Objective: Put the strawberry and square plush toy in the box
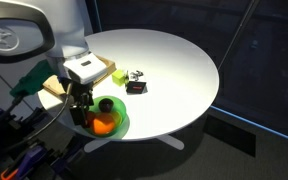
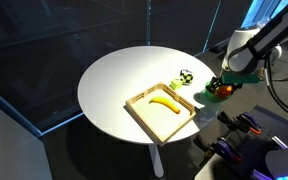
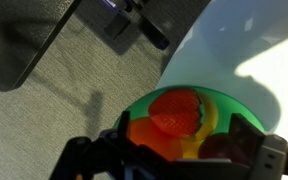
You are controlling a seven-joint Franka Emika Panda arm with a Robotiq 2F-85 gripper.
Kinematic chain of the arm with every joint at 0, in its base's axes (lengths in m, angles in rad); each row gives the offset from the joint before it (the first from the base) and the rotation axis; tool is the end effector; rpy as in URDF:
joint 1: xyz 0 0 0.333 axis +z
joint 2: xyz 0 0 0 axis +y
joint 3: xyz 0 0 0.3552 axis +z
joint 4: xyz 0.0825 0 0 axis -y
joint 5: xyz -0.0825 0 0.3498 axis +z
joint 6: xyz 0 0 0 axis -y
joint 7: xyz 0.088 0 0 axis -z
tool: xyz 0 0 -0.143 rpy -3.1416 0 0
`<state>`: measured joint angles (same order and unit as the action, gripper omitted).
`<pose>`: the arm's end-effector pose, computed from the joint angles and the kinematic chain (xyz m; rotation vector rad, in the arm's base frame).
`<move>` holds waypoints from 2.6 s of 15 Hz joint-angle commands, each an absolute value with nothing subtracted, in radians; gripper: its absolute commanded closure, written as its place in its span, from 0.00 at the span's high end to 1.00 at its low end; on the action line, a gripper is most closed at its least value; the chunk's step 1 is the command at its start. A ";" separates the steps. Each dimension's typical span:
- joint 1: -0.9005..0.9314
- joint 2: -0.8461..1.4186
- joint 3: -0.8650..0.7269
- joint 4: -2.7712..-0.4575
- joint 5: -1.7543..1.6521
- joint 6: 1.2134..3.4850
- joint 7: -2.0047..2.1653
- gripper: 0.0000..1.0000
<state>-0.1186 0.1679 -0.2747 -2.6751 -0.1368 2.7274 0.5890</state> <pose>0.3635 -0.1519 0.2095 2.7620 -1.2546 -0.1553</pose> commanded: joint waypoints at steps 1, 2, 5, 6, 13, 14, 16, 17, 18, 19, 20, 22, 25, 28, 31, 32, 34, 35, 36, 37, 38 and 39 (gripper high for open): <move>-0.097 0.169 -0.299 -2.684 -0.165 2.751 0.618 0.73; -0.096 0.171 -0.301 -2.683 -0.166 2.752 0.619 0.72; -0.088 0.177 -0.307 -2.682 -0.169 2.753 0.623 0.52; -0.086 0.176 -0.309 -2.682 -0.169 2.751 0.622 0.42; -0.081 0.121 -0.317 -2.687 -0.182 2.703 0.606 0.31; -0.081 0.114 -0.315 -2.686 -0.183 2.697 0.605 0.31; -0.084 0.095 -0.309 -2.683 -0.190 2.678 0.606 0.31; -0.086 0.085 -0.306 -2.682 -0.195 2.670 0.609 0.31; -0.089 0.074 -0.302 -2.681 -0.200 2.661 0.608 0.31; -0.092 0.063 -0.297 -2.679 -0.205 2.652 0.609 0.31; -0.096 0.054 -0.290 -2.677 -0.203 2.641 0.605 0.31; -0.102 0.034 -0.274 -2.670 -0.197 2.613 0.599 0.31; -0.107 -0.003 -0.246 -2.660 -0.189 2.573 0.588 0.31; -0.107 -0.037 -0.210 -2.652 -0.193 2.558 0.580 0.31; -0.105 -0.067 -0.169 -2.648 -0.200 2.565 0.573 0.31; -0.104 -0.074 -0.153 -2.647 -0.195 2.568 0.567 0.31; -0.099 -0.087 -0.125 -2.646 -0.179 2.575 0.541 0.31; -0.096 -0.093 -0.111 -2.646 -0.171 2.578 0.526 0.31; -0.091 -0.100 -0.097 -2.645 -0.159 2.580 0.506 0.31; -0.087 -0.105 -0.083 -2.645 -0.149 2.580 0.488 0.31; -0.084 -0.111 -0.072 -2.644 -0.144 2.579 0.473 0.31; -0.079 -0.116 -0.060 -2.644 -0.134 2.576 0.456 0.31</move>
<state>-0.0918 -0.0826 -0.0848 -2.6456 -0.1693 2.5923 0.5213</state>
